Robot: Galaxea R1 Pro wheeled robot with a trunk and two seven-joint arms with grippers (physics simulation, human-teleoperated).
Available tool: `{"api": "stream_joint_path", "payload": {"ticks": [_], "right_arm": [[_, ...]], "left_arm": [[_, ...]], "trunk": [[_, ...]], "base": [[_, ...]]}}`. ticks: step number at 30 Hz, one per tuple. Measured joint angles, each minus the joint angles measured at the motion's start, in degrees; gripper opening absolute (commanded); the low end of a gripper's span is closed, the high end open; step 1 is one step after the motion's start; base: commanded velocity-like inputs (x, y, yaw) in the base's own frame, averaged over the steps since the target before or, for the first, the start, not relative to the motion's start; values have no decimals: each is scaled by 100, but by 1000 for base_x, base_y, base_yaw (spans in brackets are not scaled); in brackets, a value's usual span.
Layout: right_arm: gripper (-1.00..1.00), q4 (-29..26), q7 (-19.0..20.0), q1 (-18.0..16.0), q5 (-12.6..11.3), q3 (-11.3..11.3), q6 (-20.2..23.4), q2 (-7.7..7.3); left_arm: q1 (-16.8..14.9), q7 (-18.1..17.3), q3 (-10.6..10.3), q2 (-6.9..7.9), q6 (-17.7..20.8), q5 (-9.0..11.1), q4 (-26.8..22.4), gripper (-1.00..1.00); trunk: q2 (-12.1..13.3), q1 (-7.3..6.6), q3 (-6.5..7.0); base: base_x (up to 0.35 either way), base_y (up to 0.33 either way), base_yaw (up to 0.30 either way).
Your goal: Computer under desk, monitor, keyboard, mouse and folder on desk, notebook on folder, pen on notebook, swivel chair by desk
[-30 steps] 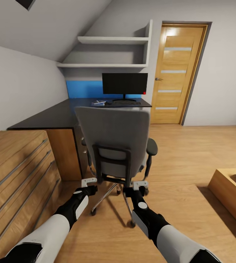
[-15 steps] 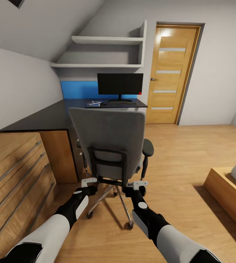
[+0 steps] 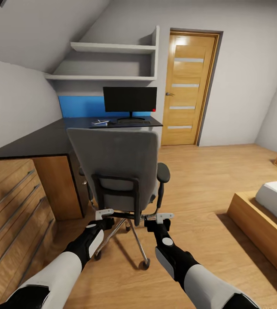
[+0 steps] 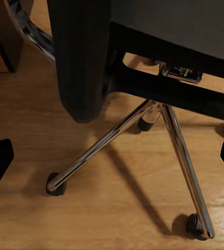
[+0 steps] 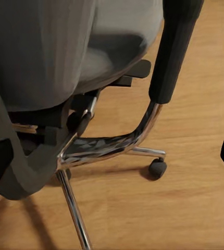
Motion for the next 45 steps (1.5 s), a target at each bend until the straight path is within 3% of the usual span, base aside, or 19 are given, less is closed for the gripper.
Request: {"api": "stream_joint_path", "payload": {"ticks": [8,24,37,45], "right_arm": [[100,4,-1,0,-9,5,-1,0],[100,13,8,0,-9,10,8,0],[100,5,19,5,-10,5,0,0],[100,4,26,5,-1,1,-8,0]], "left_arm": [[0,-4,0,0,0,0,-1,100],[0,14,8,0,-7,30,-33,100],[0,20,11,0,-3,32,-36,100],[0,6,8,-2,-7,31,-37,100]], "trunk": [[0,0,0],[0,0,0],[-520,285,-233],[-521,285,-233]], "base": [[-71,96,46],[-2,4,206],[0,0,21],[0,0,0]]}}
